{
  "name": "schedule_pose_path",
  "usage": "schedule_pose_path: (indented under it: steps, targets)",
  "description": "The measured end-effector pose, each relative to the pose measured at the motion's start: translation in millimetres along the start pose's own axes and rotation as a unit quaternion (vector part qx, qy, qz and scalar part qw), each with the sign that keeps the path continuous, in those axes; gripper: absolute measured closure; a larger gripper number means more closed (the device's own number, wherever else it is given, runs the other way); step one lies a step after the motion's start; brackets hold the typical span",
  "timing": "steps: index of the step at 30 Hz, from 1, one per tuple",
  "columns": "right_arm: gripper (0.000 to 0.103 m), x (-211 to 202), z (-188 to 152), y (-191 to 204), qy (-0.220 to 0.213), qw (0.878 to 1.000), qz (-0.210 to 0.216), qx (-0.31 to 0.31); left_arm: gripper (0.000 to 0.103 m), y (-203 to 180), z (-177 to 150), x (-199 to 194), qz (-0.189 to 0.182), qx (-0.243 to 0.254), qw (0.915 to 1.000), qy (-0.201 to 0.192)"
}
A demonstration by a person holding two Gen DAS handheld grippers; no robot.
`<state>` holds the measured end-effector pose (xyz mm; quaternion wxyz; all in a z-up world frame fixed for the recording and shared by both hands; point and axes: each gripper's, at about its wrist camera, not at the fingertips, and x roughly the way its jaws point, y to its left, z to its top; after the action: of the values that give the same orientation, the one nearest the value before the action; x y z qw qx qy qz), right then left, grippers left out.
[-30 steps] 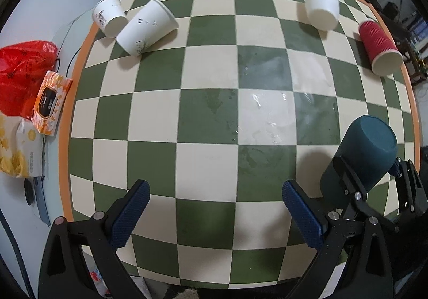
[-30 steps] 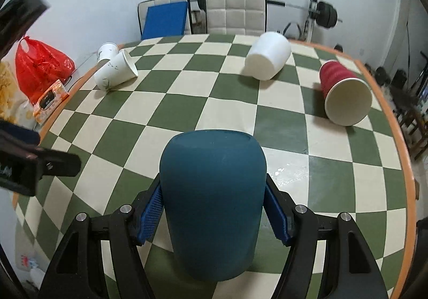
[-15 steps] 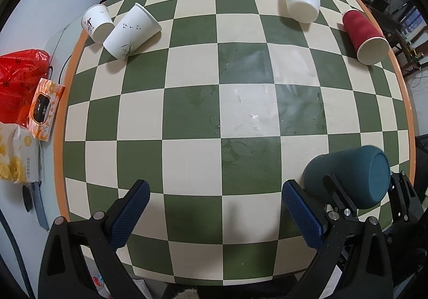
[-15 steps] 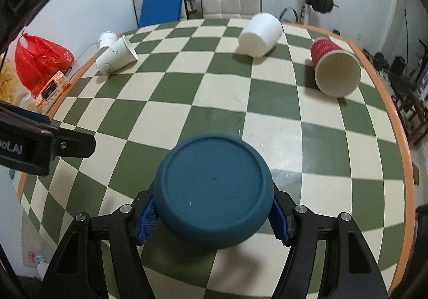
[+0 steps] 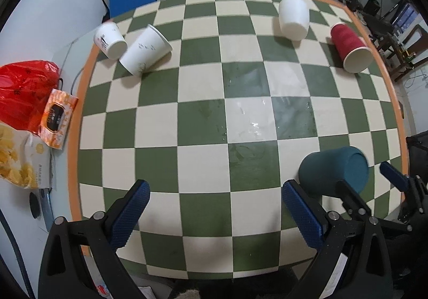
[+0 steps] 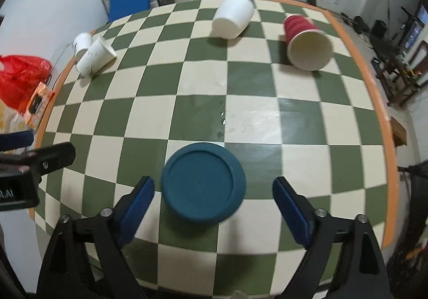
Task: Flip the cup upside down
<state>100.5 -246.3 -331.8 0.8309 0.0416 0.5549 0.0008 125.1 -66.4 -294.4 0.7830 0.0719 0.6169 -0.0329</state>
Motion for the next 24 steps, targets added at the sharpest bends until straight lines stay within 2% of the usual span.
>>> schedule_pose_path:
  steps: [8, 17, 24]
  targets:
    - [0.009, -78.5, -6.3, 11.2, -0.006, 0.999, -0.035, 0.04, 0.002, 15.2, -16.5, -74.2, -0.007, 0.01, 0.998, -0.063]
    - [0.009, -189.3, -17.4, 27.2, -0.012, 0.997, -0.052, 0.063, 0.002, 30.0, -43.5, -164.1, -0.022, 0.013, 0.9951, -0.096]
    - [0.009, -280.2, -23.9, 31.6, -0.057, 0.995, -0.056, 0.055, 0.002, 30.6, -56.6, -231.5, -0.023, -0.002, 0.9924, -0.121]
